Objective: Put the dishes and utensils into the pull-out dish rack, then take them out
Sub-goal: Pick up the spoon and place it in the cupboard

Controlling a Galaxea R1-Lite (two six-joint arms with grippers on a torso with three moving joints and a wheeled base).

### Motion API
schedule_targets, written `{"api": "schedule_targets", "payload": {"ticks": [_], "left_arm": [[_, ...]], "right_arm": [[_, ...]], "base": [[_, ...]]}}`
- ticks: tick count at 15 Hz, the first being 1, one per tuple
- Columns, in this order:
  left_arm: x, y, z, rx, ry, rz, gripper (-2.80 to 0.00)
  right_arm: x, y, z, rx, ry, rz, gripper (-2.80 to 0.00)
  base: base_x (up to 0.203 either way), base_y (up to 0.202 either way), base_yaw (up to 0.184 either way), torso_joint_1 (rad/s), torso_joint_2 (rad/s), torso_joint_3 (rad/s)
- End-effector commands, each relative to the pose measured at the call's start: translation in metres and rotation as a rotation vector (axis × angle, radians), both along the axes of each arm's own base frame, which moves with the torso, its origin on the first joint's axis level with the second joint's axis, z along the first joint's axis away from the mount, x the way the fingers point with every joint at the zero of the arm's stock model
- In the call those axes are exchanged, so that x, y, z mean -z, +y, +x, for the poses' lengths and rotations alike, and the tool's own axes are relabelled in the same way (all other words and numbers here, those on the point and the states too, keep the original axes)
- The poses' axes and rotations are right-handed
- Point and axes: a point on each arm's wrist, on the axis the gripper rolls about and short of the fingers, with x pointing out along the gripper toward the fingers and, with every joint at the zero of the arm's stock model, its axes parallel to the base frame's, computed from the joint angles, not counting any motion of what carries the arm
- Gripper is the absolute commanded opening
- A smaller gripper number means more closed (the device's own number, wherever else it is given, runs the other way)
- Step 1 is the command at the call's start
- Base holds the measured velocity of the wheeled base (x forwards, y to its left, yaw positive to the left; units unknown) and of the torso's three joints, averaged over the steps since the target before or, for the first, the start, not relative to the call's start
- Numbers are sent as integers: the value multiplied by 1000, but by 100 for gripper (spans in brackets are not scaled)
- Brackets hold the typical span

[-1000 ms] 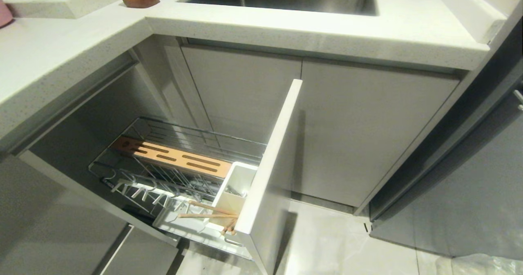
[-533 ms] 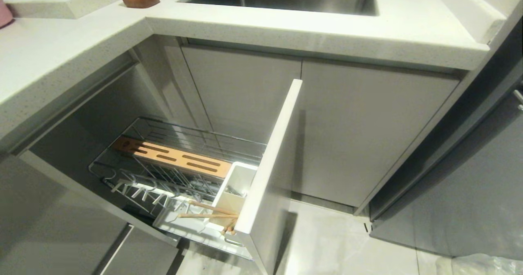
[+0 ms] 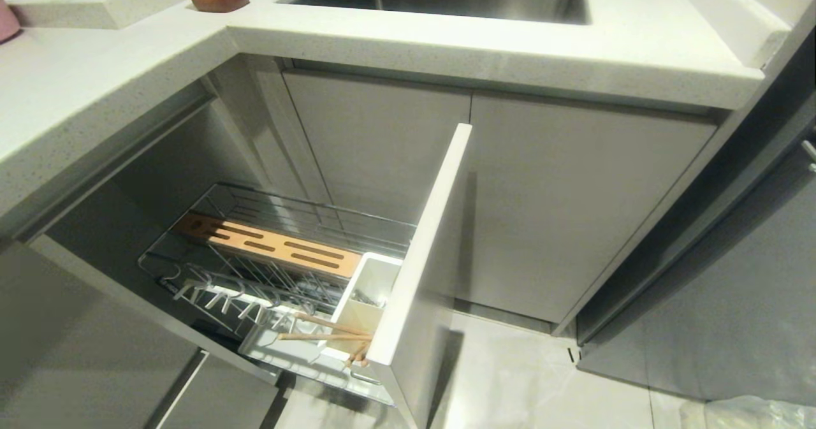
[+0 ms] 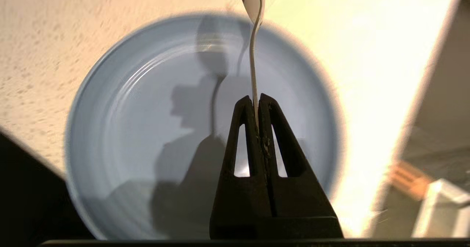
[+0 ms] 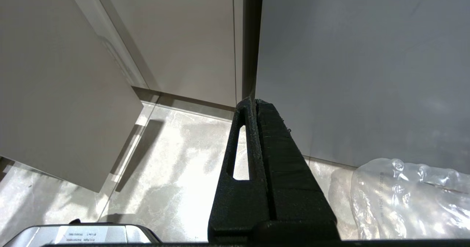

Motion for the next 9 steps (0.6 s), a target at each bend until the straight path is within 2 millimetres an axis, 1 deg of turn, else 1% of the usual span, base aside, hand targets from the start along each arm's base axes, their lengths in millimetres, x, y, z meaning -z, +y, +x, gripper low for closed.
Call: {"api": "schedule_targets", "payload": {"ticks": [1, 3, 5, 6, 8, 9], "left_arm": [[-19, -32, -5, 33, -68, -31, -280], [-28, -56, -2, 113, -117, -124, -280], [-36, -85, -1, 236, -151, -230, -280], [-38, -96, 0, 304, -153, -270, -280], [-35, -118, 0, 466, -131, -353, -280], [-30, -128, 1, 547, -102, -392, -280]], "right_arm": [[0, 0, 0, 0, 1, 0, -280], [0, 0, 0, 0, 1, 0, -280], [0, 0, 0, 0, 1, 0, -280], [0, 0, 0, 0, 1, 0, -280], [0, 0, 0, 0, 1, 0, -280], [0, 0, 0, 0, 1, 0, -280]], "base": [[0, 0, 0, 0, 0, 0], [0, 0, 0, 0, 0, 0], [0, 0, 0, 0, 0, 0], [0, 0, 0, 0, 0, 0], [0, 0, 0, 0, 0, 0], [0, 0, 0, 0, 0, 0]]}}
